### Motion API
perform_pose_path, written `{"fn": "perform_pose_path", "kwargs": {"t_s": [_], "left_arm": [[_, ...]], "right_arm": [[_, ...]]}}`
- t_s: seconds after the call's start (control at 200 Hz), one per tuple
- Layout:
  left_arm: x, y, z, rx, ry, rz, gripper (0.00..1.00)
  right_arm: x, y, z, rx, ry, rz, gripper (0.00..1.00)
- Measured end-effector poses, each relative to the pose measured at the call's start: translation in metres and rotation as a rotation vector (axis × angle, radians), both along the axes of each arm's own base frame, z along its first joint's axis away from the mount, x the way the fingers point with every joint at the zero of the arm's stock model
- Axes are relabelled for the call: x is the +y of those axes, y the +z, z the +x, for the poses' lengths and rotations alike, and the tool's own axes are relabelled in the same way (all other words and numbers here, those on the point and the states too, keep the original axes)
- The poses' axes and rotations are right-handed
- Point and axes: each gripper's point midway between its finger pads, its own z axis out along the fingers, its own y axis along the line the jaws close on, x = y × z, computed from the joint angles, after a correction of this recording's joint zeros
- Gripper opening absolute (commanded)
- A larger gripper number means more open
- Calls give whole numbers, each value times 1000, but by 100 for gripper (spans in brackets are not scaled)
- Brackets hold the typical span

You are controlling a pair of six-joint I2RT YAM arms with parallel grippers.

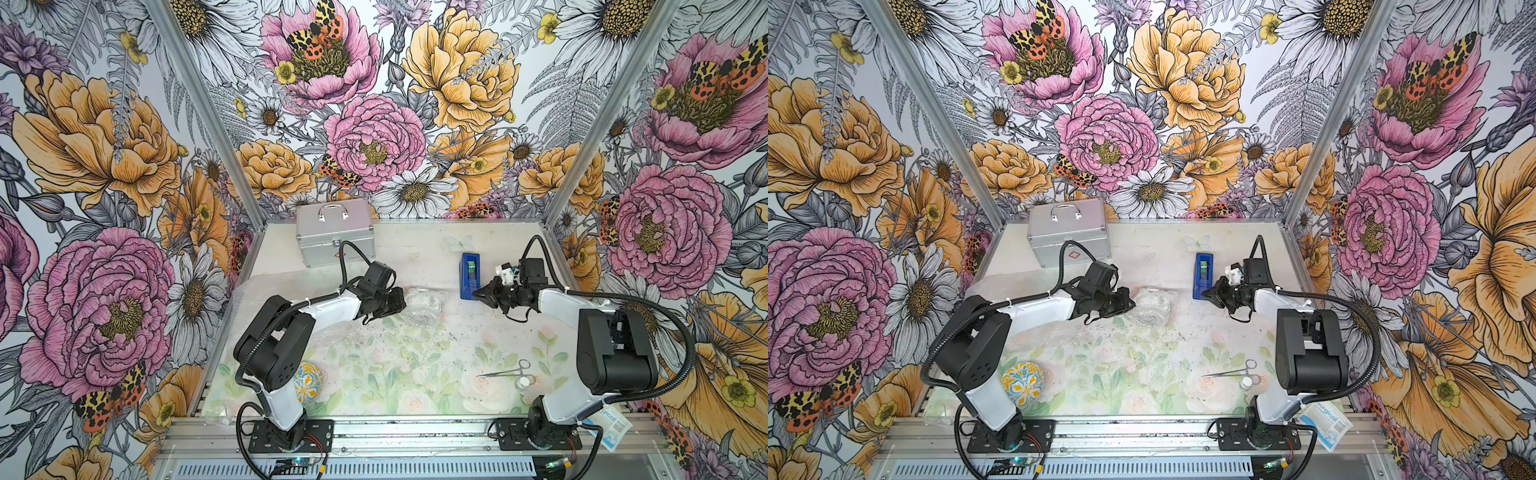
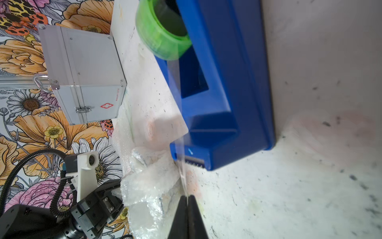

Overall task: Wrap bowls in bubble wrap
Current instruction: Tear off the tape using the Tape Cutter.

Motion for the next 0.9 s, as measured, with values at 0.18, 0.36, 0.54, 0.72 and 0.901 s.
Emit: {"fn": "perform_pose_path", "kwargs": {"t_s": [0.18,0.36,0.54,0.72,0.901], "left_arm": [[-2,1,0,-1,-4,2,0],[-2,1,0,0,-4,2,0],[-2,1,-1,0,-5,3,0],[-3,0,-1,-3,-5,8,0],[-3,0,-1,-3,-5,8,0]], "right_arm": [[0,-3,0,-5,-3,-8,0],[-1,-18,4,8,-11,-46,0],[-2,-25,10,-7,-35,-136,0],[-9,-28,17,-16,-85,-229,0],[-19,-21,17,-28,-137,-300,0]]}}
